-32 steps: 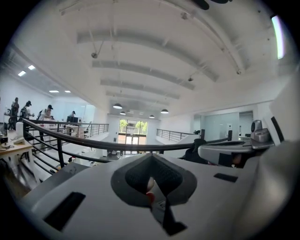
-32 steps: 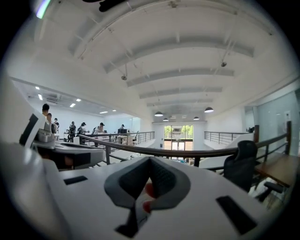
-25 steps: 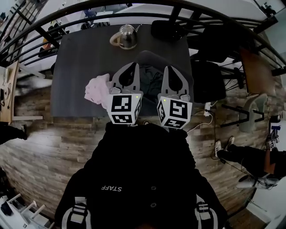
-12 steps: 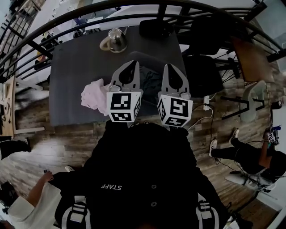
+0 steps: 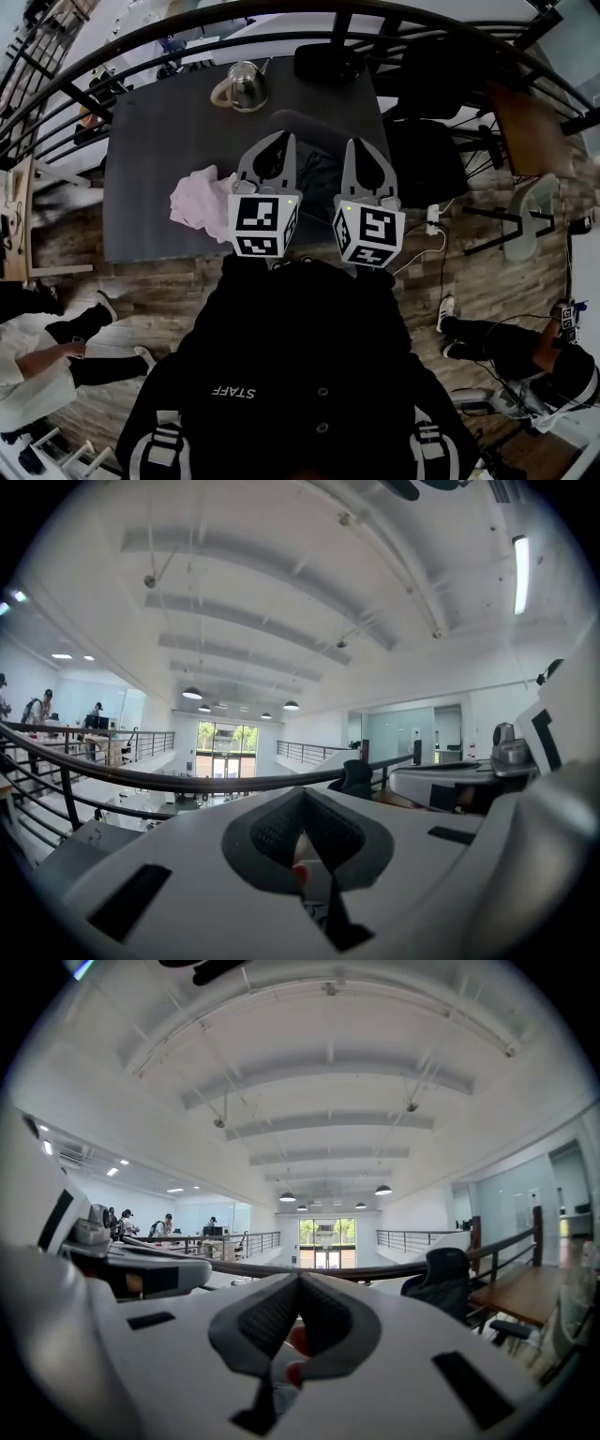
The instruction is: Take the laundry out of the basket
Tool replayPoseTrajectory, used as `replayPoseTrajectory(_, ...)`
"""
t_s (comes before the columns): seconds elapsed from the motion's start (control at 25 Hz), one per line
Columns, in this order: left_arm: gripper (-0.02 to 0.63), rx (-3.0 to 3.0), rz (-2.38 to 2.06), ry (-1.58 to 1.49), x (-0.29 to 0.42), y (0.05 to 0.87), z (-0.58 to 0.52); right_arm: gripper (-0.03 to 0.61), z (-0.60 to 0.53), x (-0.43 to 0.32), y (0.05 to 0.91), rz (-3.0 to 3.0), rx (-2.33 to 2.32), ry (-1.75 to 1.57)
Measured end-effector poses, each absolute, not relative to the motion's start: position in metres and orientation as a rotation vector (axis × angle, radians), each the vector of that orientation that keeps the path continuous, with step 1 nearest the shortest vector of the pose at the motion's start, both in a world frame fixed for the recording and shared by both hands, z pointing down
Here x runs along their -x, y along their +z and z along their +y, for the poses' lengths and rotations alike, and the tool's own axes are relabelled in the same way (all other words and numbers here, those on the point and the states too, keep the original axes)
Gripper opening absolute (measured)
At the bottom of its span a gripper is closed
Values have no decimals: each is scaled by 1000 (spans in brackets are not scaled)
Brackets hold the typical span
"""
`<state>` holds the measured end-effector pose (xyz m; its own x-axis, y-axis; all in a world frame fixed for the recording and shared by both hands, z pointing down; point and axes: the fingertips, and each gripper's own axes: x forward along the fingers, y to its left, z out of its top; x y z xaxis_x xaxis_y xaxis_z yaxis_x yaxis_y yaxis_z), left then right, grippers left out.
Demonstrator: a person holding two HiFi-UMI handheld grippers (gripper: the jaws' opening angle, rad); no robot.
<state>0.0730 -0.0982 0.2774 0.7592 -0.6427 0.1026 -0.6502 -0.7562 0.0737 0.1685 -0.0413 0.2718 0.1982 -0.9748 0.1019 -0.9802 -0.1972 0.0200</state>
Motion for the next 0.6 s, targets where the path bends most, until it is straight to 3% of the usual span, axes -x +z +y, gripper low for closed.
replayPoseTrajectory(0.6, -2, -2803, -786, 536, -108, 375, -109, 15, -37, -217, 386, -1826, -2214, 539)
